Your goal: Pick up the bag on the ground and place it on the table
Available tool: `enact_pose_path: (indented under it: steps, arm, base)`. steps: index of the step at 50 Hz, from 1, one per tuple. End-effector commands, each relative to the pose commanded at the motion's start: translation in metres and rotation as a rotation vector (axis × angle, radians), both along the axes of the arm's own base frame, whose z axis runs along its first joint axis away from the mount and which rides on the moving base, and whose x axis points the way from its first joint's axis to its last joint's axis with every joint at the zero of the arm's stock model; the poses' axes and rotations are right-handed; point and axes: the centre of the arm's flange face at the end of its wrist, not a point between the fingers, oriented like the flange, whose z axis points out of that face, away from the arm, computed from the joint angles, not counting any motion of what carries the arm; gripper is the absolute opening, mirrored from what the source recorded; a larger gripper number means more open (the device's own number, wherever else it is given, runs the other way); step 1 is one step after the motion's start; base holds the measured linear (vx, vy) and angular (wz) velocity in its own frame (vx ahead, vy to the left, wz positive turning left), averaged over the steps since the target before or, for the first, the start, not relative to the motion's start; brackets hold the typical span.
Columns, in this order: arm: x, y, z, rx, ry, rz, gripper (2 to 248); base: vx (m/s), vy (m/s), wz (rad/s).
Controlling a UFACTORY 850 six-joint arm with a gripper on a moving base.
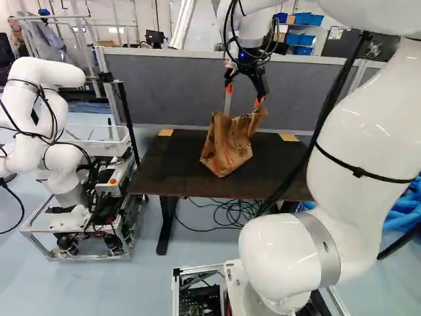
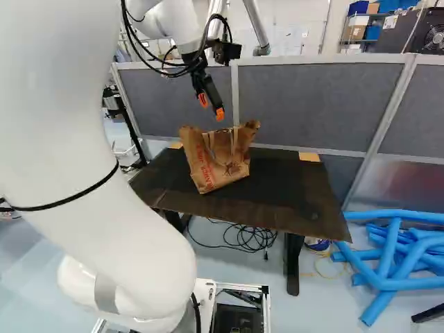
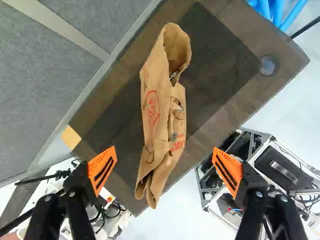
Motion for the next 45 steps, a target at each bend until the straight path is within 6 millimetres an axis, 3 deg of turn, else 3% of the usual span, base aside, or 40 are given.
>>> enact_pose_path:
  steps: [45]
  arm:
    - [0.0000, 0.0000, 0.0000, 0.000, 0.000, 0.000, 247]
  base:
    - [-0.162, 0.026, 0.125]
